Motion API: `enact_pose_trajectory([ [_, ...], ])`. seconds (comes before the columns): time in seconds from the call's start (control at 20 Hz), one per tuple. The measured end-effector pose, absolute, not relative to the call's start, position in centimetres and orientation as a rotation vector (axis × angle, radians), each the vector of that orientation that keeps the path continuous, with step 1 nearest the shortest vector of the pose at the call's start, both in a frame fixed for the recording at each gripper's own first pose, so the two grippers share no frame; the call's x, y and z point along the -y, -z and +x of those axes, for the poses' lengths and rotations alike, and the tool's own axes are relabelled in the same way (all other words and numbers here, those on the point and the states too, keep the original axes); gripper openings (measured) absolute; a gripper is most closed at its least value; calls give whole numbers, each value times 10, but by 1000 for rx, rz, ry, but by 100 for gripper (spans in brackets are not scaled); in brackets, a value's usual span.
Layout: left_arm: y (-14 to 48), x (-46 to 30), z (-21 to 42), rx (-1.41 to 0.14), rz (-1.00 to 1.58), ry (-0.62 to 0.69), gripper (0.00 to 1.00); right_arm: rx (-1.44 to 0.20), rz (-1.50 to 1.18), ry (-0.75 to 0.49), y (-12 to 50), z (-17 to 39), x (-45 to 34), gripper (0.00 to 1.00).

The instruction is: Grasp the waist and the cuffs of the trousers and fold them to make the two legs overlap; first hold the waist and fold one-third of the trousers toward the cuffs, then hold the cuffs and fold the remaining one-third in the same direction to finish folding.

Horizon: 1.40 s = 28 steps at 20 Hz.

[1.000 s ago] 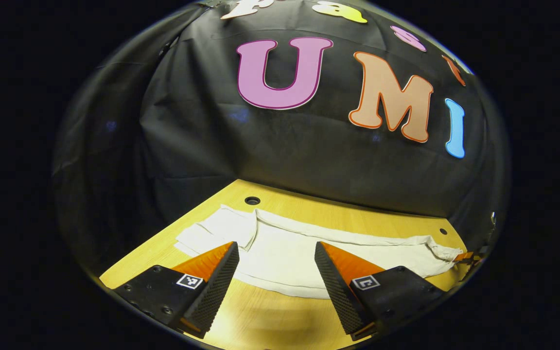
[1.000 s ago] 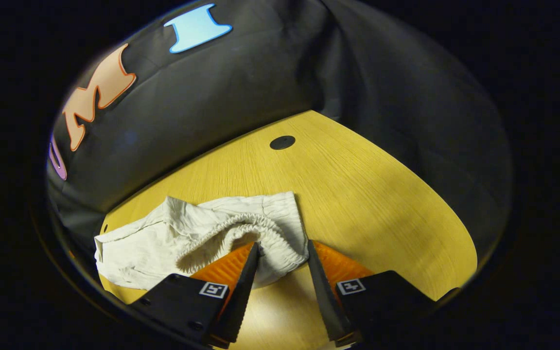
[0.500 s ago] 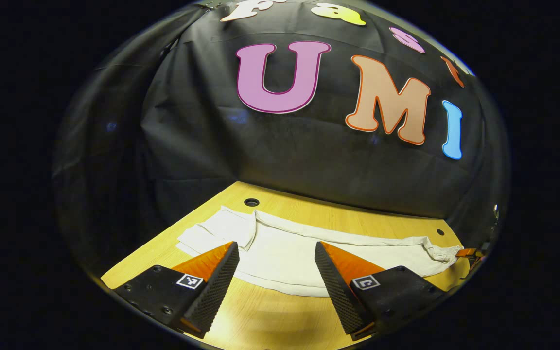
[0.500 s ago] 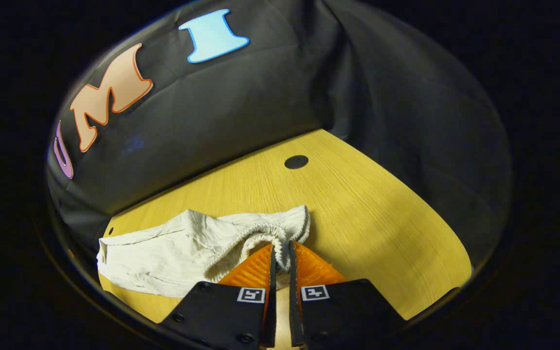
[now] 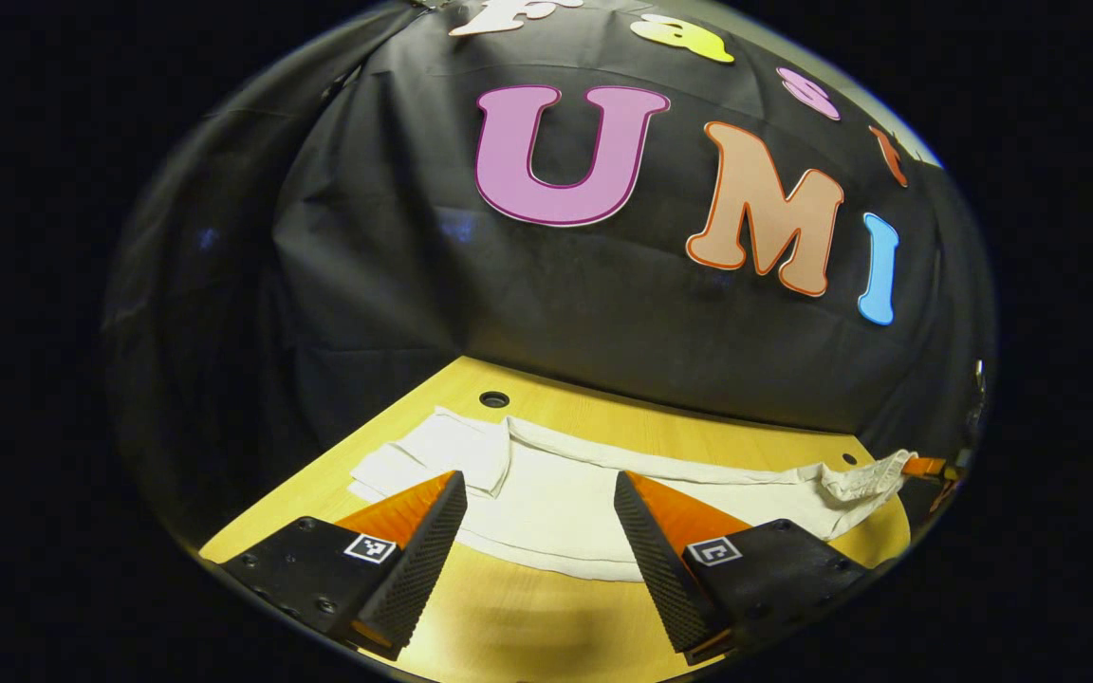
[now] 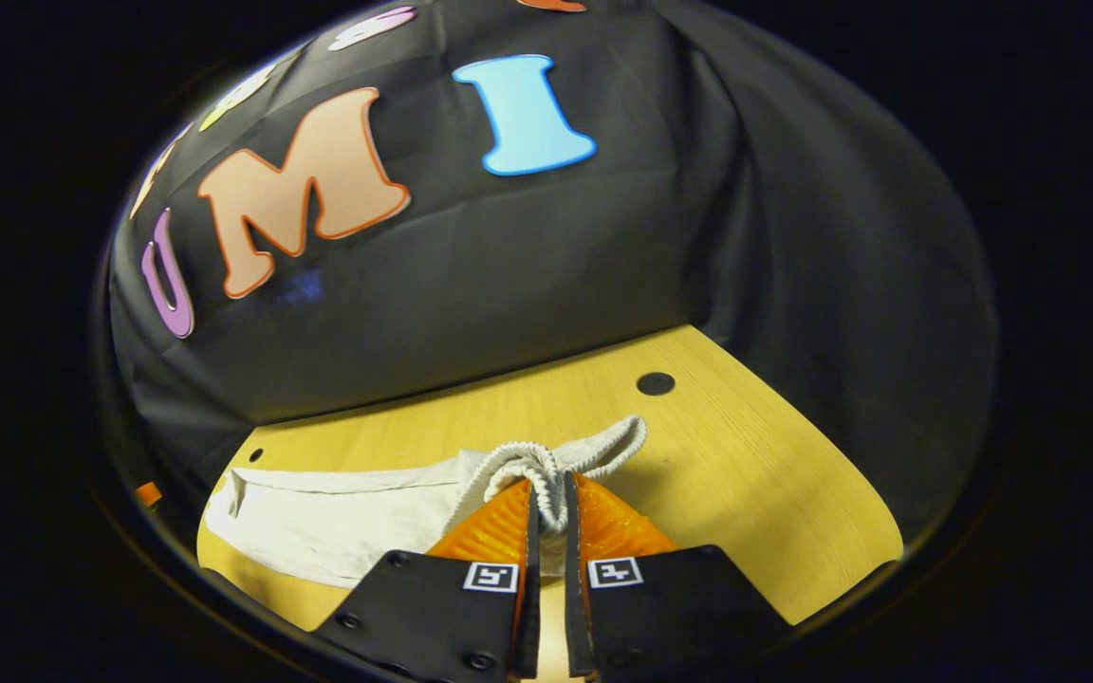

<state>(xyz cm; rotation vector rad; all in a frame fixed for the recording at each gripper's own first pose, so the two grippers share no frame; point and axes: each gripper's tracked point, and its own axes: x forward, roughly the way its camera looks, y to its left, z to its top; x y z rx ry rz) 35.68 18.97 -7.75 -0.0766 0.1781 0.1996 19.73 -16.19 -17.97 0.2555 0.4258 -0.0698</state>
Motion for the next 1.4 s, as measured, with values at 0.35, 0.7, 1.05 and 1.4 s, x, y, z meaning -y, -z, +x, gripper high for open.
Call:
enact_pose_trajectory([
  [0.35, 82, -246, 362, -195, -70, -171, 95, -362, 108, -43, 109, 178, 59, 12],
  [0.7, 117, -329, 374, -287, -33, -214, 95, -378, 40, -229, 106, 176, -82, 8],
  [1.05, 162, -366, 402, -399, 0, -191, 95, -480, -19, -359, 157, 160, -172, 36],
  [1.4, 211, -371, 420, -566, 42, -161, 95, -477, -36, -271, 147, 155, -144, 99],
])
